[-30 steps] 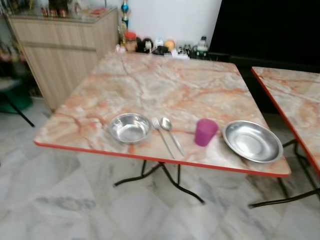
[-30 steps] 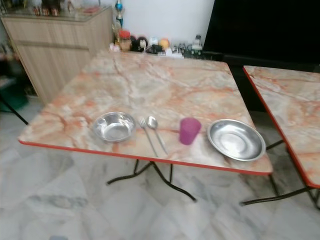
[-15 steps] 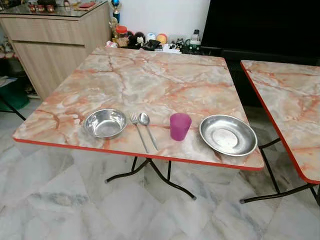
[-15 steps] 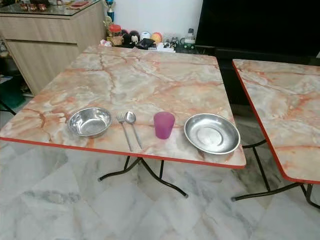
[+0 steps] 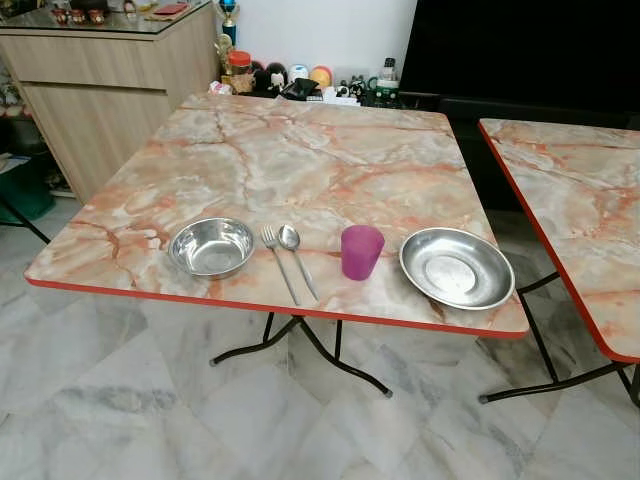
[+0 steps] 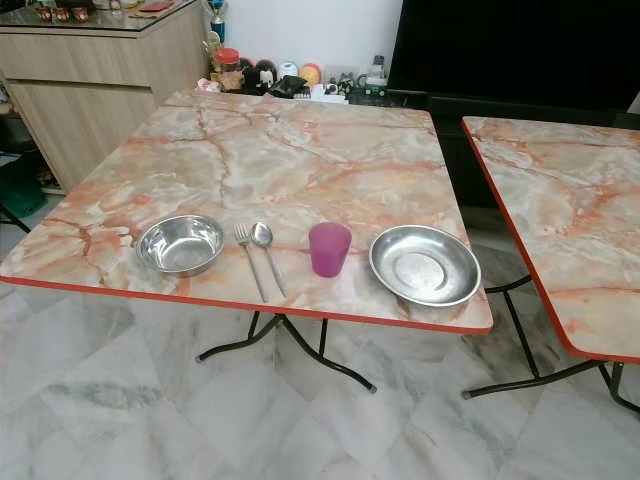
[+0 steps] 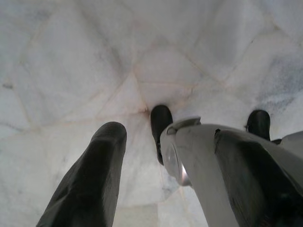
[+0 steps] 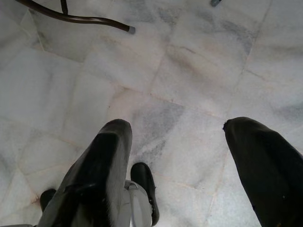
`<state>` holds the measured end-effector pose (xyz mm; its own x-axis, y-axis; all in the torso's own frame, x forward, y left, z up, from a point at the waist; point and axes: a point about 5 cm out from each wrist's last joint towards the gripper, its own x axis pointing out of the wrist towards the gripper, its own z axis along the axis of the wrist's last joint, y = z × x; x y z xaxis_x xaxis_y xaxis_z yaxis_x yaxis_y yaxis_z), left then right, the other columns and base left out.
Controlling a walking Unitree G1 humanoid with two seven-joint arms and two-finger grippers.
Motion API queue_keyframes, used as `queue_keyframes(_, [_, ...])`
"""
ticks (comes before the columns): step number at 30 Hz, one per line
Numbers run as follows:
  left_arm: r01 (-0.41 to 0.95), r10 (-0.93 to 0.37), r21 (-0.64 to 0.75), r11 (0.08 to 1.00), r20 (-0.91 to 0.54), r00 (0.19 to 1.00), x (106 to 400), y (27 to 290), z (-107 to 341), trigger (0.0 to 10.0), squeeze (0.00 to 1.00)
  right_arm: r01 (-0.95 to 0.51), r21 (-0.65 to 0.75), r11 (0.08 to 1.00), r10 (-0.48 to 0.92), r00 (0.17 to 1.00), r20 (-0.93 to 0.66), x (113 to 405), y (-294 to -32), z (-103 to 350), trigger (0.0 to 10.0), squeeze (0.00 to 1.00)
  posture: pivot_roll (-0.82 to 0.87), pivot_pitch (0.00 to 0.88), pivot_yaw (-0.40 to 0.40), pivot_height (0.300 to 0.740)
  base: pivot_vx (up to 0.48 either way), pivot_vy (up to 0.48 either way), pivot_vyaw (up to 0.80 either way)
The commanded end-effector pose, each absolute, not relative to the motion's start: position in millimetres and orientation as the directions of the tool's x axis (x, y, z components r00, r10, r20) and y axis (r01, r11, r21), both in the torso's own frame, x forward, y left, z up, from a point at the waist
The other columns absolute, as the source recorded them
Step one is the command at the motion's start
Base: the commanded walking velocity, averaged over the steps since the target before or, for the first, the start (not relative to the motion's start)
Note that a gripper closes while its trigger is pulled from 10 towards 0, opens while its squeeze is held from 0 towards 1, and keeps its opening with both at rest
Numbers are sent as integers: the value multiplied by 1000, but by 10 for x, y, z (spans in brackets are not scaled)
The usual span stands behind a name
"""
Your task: Setting the table
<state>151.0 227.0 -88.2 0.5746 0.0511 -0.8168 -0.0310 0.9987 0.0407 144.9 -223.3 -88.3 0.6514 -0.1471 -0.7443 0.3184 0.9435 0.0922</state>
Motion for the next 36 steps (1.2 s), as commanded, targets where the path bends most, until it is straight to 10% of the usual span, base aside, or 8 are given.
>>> queue_keyframes(1, [-45,55,37,998,-846,531,1378,2276,-936,10000,0,324,96,941,-145,643,-752,1420,-2220,-899,10000,0,9,84,-49,740,0,0,0])
queue_keyframes(36, [-42,57,42,998,-866,497,1284,2247,-979,10000,0,304,113,946,-132,680,-722,1541,-2210,-847,10000,0,9,88,-55,740,198,0,0])
